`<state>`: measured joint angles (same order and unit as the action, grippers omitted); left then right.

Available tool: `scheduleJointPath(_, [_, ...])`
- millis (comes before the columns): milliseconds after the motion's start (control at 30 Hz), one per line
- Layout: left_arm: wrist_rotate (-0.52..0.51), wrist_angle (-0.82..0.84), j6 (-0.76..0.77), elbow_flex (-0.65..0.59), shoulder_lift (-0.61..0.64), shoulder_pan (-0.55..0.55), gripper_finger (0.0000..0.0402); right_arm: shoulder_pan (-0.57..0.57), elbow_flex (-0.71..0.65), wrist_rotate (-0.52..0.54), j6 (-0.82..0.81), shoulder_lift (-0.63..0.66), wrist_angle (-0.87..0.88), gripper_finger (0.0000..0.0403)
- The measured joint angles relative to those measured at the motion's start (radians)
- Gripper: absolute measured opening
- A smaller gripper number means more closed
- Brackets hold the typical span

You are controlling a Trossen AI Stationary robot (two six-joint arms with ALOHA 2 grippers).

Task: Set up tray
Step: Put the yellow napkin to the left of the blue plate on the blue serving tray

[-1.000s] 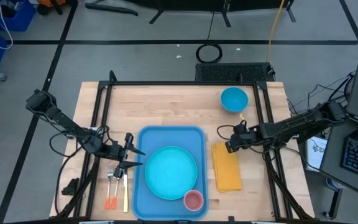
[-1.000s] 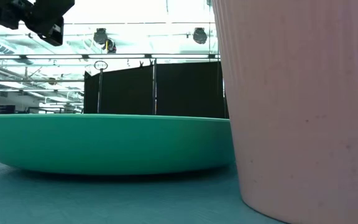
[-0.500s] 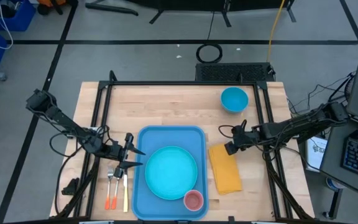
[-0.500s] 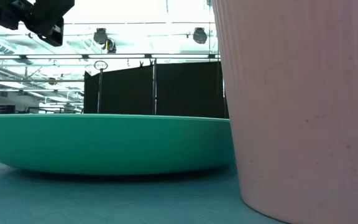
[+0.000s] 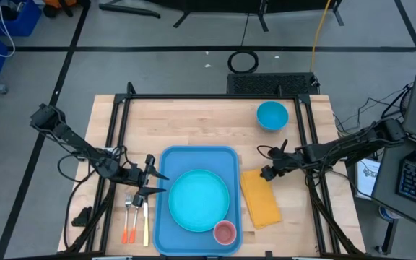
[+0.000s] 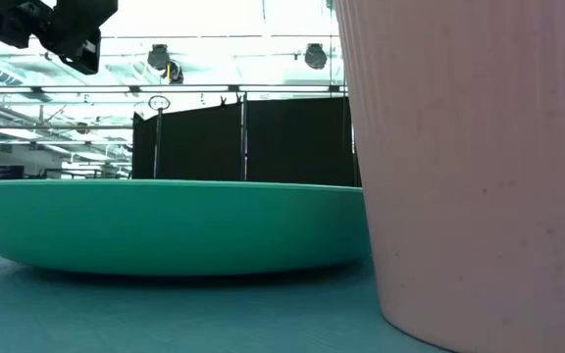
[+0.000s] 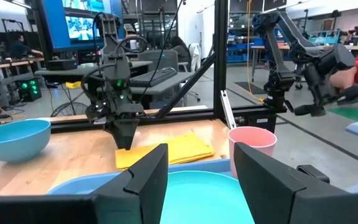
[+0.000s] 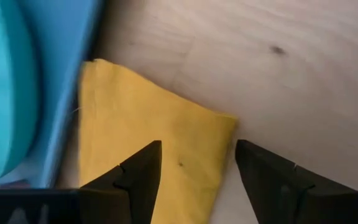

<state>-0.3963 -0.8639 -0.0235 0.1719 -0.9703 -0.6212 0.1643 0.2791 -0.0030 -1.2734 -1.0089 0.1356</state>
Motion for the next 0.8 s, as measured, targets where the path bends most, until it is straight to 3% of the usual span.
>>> scheduleJointPath(367, [-0.017,0.003,0.002,0.000,0.000,0.000,0.0189,0.000,-0.004,-0.022,0.059,-0.005,-0.054,0.0192])
scheduleJointPath(800, [-0.024,0.007,0.003,0.000,0.000,0.000,0.0189,0.001,-0.004,0.002,0.110,-0.005,-0.052,0.0029])
